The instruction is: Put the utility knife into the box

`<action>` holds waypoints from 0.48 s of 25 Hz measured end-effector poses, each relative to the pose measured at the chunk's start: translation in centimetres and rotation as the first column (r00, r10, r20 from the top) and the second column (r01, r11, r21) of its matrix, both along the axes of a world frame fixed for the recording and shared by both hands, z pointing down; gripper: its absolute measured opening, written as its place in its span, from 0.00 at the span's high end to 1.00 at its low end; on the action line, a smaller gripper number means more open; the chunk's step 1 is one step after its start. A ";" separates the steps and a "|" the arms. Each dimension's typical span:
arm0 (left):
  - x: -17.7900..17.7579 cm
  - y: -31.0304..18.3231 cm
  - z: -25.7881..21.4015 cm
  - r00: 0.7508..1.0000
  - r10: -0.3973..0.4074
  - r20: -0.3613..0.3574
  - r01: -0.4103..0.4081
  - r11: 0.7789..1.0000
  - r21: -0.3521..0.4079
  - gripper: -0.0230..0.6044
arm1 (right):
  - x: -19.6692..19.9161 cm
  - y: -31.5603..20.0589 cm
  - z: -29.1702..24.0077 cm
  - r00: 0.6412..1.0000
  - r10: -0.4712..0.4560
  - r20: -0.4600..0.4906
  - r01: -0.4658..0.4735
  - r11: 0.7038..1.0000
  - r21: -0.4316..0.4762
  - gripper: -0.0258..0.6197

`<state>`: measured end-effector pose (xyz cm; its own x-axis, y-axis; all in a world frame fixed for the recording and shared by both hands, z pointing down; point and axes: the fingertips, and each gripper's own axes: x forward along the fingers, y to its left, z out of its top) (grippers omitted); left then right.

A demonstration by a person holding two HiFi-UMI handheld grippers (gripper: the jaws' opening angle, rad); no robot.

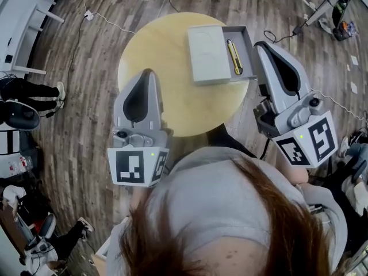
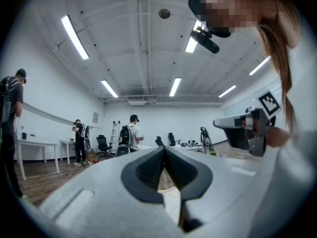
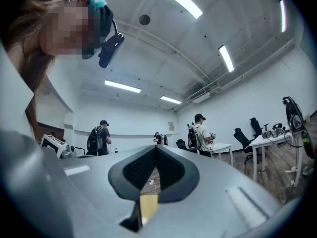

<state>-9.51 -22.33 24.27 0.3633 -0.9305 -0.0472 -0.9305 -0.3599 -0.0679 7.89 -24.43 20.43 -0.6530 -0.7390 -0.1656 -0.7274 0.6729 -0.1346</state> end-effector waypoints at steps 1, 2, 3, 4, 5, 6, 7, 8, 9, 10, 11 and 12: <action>0.0 0.9 0.1 1.000 0.010 0.000 -0.010 1.000 -0.005 0.97 | -0.1 0.9 0.0 1.000 0.010 -0.006 -0.010 1.000 0.001 0.95; -0.2 1.8 0.2 1.000 0.019 0.000 -0.019 1.000 -0.010 0.97 | -0.3 1.8 0.0 1.000 0.020 -0.010 -0.020 1.000 0.001 0.95; -0.4 2.8 0.3 1.000 0.028 0.000 -0.028 1.000 -0.014 0.97 | -0.6 3.0 0.0 0.999 0.029 -0.012 -0.029 1.000 -0.001 0.95; -0.7 3.9 0.3 0.999 0.036 0.000 -0.036 0.999 -0.015 0.97 | -0.9 4.2 0.1 0.999 0.037 -0.012 -0.037 0.999 -0.003 0.95; -1.0 5.1 0.3 0.999 0.043 0.000 -0.043 0.999 -0.013 0.97 | -1.2 5.5 0.1 0.999 0.044 -0.013 -0.044 0.999 -0.005 0.95; -1.3 6.3 0.1 0.999 0.050 0.001 -0.050 0.999 -0.009 0.97 | -1.5 6.9 0.2 0.999 0.050 -0.015 -0.050 0.999 -0.006 0.95; -1.5 7.5 -0.1 0.998 0.057 0.002 -0.057 0.998 -0.003 0.97 | -1.7 8.4 0.3 0.998 0.056 -0.018 -0.056 0.998 -0.008 0.95; -1.7 8.7 -0.3 0.998 0.065 0.001 -0.065 0.998 0.002 0.97 | -1.9 9.8 0.3 0.998 0.061 -0.022 -0.062 0.998 -0.011 0.95; -1.9 9.9 -0.4 0.997 0.073 0.001 -0.073 0.997 0.005 0.97 | -2.1 11.1 0.4 0.997 0.069 -0.025 -0.069 0.998 -0.013 0.95; -2.0 11.0 -0.5 0.997 0.081 0.002 -0.081 0.997 0.007 0.97 | -2.2 12.4 0.5 0.997 0.078 -0.027 -0.078 0.997 -0.016 0.95; -2.2 12.1 -0.6 0.996 0.089 0.004 -0.089 0.996 0.006 0.97 | -2.3 13.6 0.6 0.996 0.087 -0.027 -0.088 0.996 -0.020 0.95; -2.4 13.1 -0.5 0.995 0.097 0.007 -0.097 0.995 0.004 0.97 | -2.4 14.7 0.7 0.995 0.096 -0.025 -0.097 0.995 -0.026 0.95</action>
<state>-11.90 -9.25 23.76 0.4517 -0.8909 -0.0480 -0.8910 -0.4477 -0.0758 5.46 -9.69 21.11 -0.5817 -0.8029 -0.1302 -0.7921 0.5956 -0.1334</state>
